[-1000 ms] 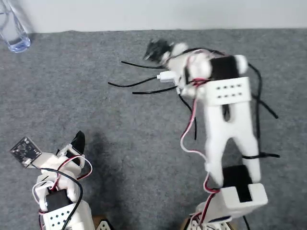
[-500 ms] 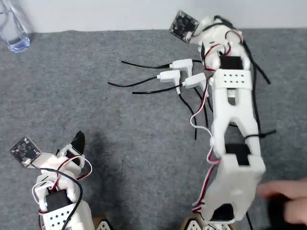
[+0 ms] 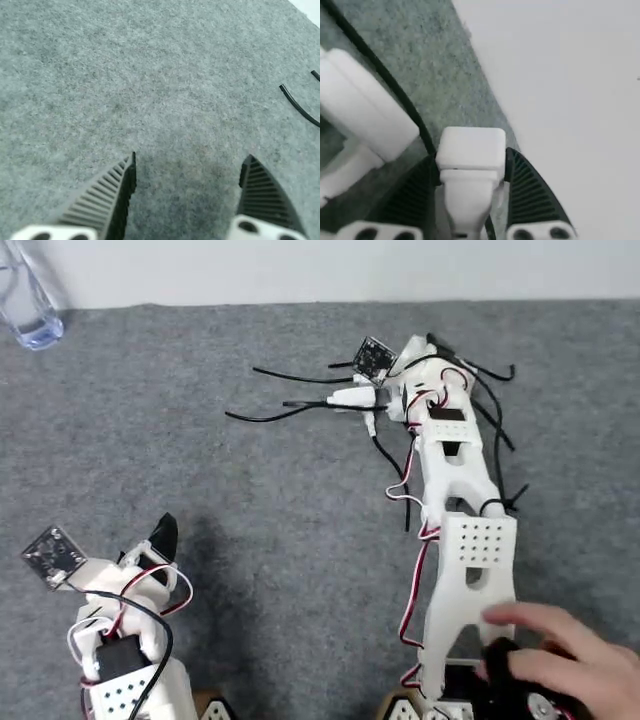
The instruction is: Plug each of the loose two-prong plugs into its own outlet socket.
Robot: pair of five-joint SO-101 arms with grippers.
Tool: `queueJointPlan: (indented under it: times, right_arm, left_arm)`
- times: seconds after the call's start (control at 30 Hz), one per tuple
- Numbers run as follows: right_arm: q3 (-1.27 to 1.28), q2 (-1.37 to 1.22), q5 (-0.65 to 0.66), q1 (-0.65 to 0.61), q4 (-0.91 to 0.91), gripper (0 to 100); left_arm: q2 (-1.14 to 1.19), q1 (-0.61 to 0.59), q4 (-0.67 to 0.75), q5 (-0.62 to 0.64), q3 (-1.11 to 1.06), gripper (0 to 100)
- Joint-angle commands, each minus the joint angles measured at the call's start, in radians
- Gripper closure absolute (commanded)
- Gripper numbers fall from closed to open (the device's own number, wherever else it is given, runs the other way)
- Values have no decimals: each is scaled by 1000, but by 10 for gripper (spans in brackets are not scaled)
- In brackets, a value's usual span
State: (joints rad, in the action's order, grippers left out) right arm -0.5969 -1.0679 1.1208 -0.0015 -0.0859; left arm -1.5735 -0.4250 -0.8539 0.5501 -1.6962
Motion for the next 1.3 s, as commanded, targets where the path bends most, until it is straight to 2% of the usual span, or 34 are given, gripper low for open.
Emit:
queueJointPlan:
  times: [0.0,0.1,0.17,0.53,0.77,1.03,1.27]
  right_arm:
    - [-20,-1,-11,33,-58,764]
    - [-21,48,-72,31,-154,549]
    - [-21,104,-72,25,-246,488]
    - [-21,513,-78,30,-659,568]
    - [-20,751,-78,-4,-974,572]
    - [-26,906,-80,-65,-1176,578]
    - [-49,1196,-89,-65,-1386,578]
  left_arm:
    - [-3,2,2,-11,5,682]
    - [-3,2,2,-11,5,682]
    - [-3,2,3,-11,5,682]
    - [-3,2,3,-11,5,682]
    - [-3,2,3,-11,5,682]
    - [-3,2,3,-11,5,682]
    - [-3,2,3,-11,5,682]
